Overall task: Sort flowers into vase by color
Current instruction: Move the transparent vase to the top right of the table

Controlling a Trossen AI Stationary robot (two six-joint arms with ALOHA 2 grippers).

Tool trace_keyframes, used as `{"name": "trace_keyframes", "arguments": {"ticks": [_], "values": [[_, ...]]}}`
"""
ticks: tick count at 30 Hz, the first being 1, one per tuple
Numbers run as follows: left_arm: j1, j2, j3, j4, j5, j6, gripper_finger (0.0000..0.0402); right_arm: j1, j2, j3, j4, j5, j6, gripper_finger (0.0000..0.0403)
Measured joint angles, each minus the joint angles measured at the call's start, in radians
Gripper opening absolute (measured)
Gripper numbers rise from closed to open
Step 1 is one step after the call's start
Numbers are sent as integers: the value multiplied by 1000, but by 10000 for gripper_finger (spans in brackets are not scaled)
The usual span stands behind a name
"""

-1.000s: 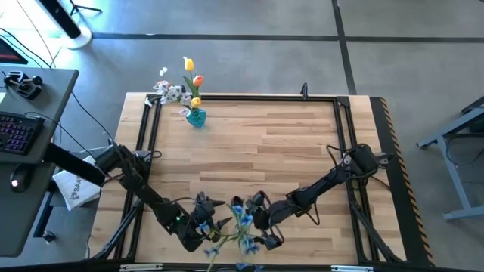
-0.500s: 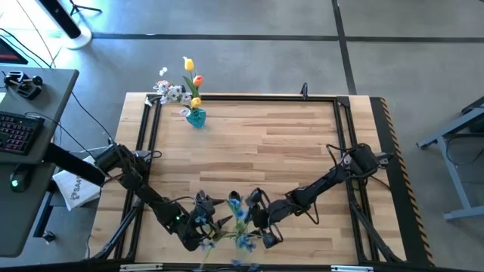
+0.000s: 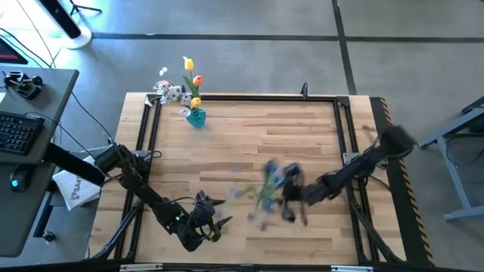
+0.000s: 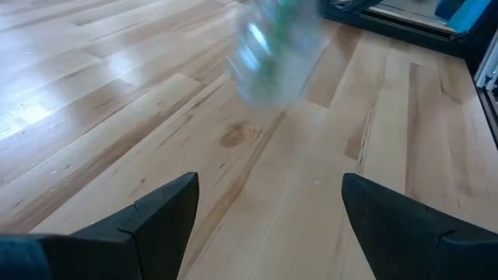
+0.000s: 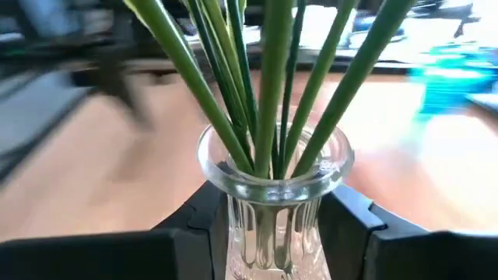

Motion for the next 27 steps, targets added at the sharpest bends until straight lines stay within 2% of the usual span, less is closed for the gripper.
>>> {"name": "trace_keyframes", "arguments": {"ticks": [5,9,11,15,20,27], "values": [[0,0,0,0,-2,0,305,-102,-325,-231,-53,214,-1,129],[5,0,0,0,-5,0,305,-277,-586,-351,-190,340,-13,129],[10,0,0,0,-5,3,305,-387,-692,-390,-271,351,5,129],[20,0,-1,0,-5,7,305,-598,-825,-441,-346,271,18,129],[31,0,-1,-1,-4,9,305,-819,-854,-480,-369,128,20,129],[36,0,-1,-1,-3,17,305,-997,-847,-497,-365,-29,39,129]]}}
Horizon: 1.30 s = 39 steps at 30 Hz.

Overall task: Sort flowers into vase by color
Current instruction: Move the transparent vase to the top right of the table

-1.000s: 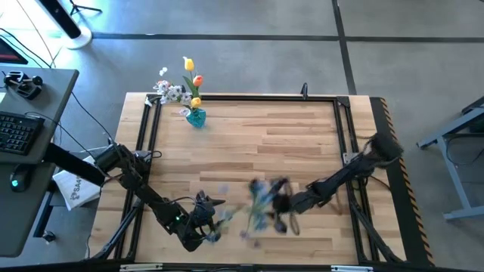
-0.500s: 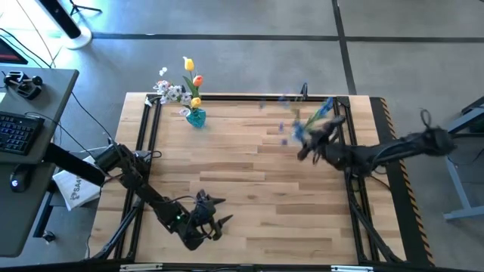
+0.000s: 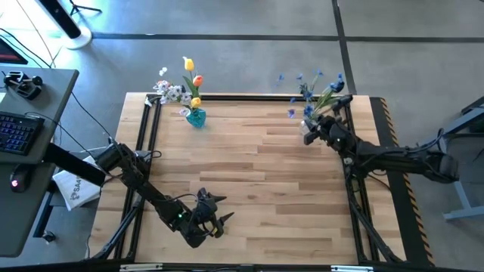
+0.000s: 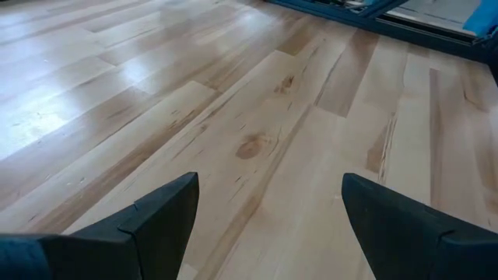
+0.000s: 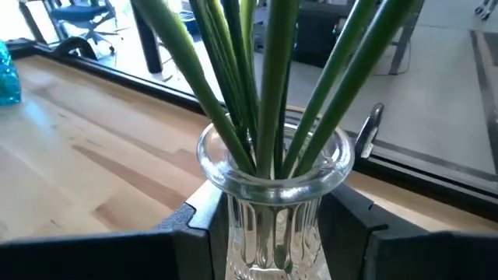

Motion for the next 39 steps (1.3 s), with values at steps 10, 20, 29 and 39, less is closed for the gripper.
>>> {"name": "trace_keyframes", "arguments": {"ticks": [10,20,29,39], "values": [[0,0,0,0,1,8,305,-120,1,0,13,-111,3,161],[0,0,0,0,2,16,305,-151,98,1,100,-160,3,164],[-1,0,0,0,3,14,305,-150,194,3,182,-175,-24,171],[-1,0,0,0,5,9,305,-150,207,3,164,-212,-132,244]]}}
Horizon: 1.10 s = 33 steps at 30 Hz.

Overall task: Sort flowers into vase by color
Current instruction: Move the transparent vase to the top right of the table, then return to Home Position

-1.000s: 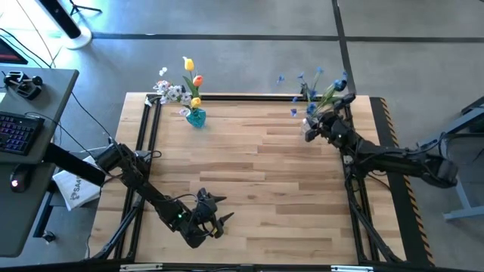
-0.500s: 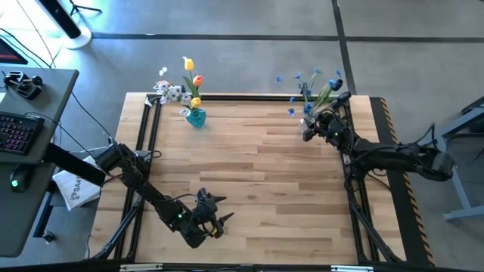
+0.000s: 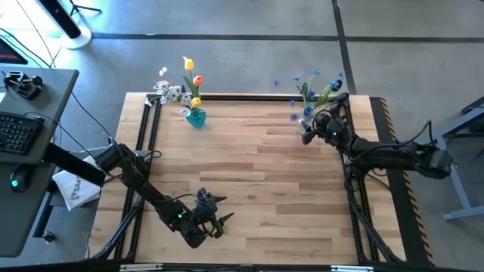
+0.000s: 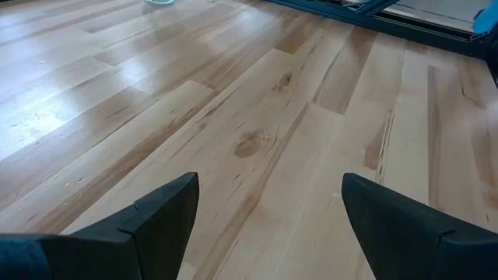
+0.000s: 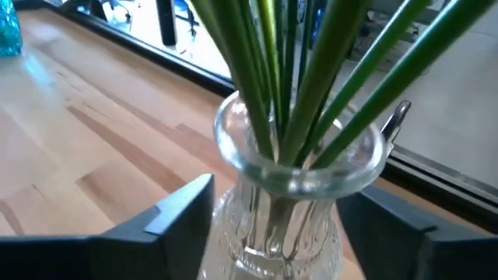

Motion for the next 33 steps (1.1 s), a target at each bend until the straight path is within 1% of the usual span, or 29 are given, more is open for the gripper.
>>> {"name": "trace_keyframes", "arguments": {"ticks": [4,7,13,19,28,33], "values": [[0,0,0,0,0,-1,305,0,0,0,-27,0,1,298],[0,0,0,0,0,-2,305,0,0,1,-39,5,31,314],[0,0,0,0,1,-4,305,1,-8,1,-47,8,41,311],[0,0,0,0,22,-2,305,2,-55,2,-71,-11,45,300],[0,0,0,0,24,-2,305,2,-174,2,-228,-12,49,297],[1,0,0,0,23,-2,305,2,-256,2,-271,-12,76,297]]}}
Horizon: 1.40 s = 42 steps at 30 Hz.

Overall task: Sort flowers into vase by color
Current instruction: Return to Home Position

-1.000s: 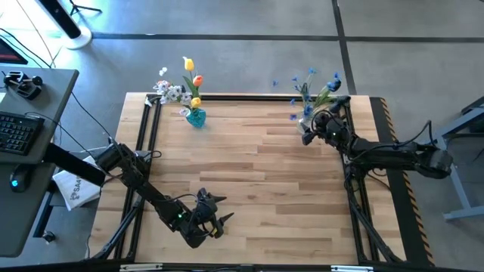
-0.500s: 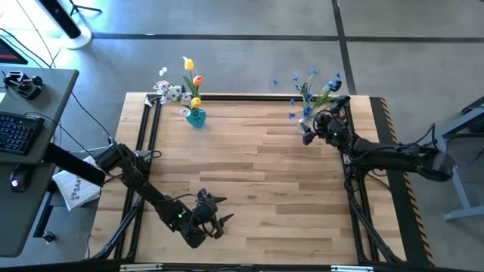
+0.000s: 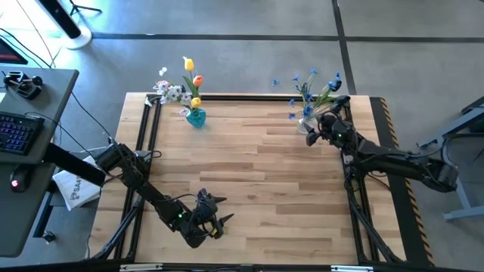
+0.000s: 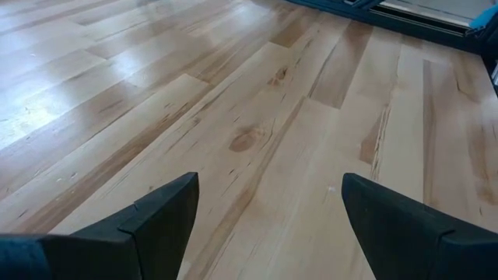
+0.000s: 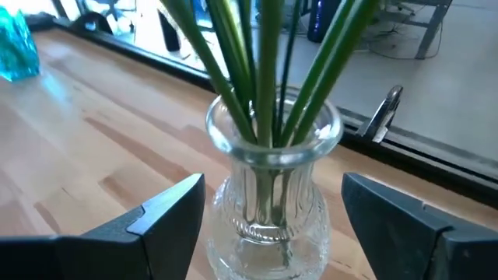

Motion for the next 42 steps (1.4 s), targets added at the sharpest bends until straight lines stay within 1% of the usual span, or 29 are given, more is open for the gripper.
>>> {"name": "trace_keyframes", "arguments": {"ticks": [3,7,11,15,18,20,22,25,27,30,33,35,38,40,42], "values": [[0,0,0,0,0,0,305,0,-43,0,-45,0,45,297],[0,0,0,0,0,0,305,0,-91,0,-164,8,129,297],[0,0,0,0,0,0,305,0,-135,0,-282,9,170,291],[0,0,0,0,0,0,305,0,-181,2,-346,9,181,271],[1,0,0,0,0,-1,305,1,-205,39,-453,-4,214,251],[1,0,0,0,-1,-1,305,13,-217,71,-526,-43,217,235],[1,0,0,0,-5,0,305,50,-229,92,-557,-109,221,214],[1,0,0,0,-25,-1,305,140,-255,98,-537,-215,249,169],[2,0,0,0,-30,-1,305,223,-277,97,-530,-270,284,131],[2,0,0,-2,-30,-20,305,376,-322,96,-526,-288,339,71],[2,0,0,-5,-23,-27,305,561,-379,96,-487,-256,388,16],[-1,0,0,-5,-19,-33,305,697,-414,95,-437,-214,364,8],[-2,0,0,-5,-18,-45,305,879,-461,95,-369,-205,232,19],[-2,0,0,-4,-17,-48,305,970,-491,95,-341,-211,145,18],[-2,0,0,-4,-17,-45,305,1026,-527,95,-334,-201,79,10]]}}
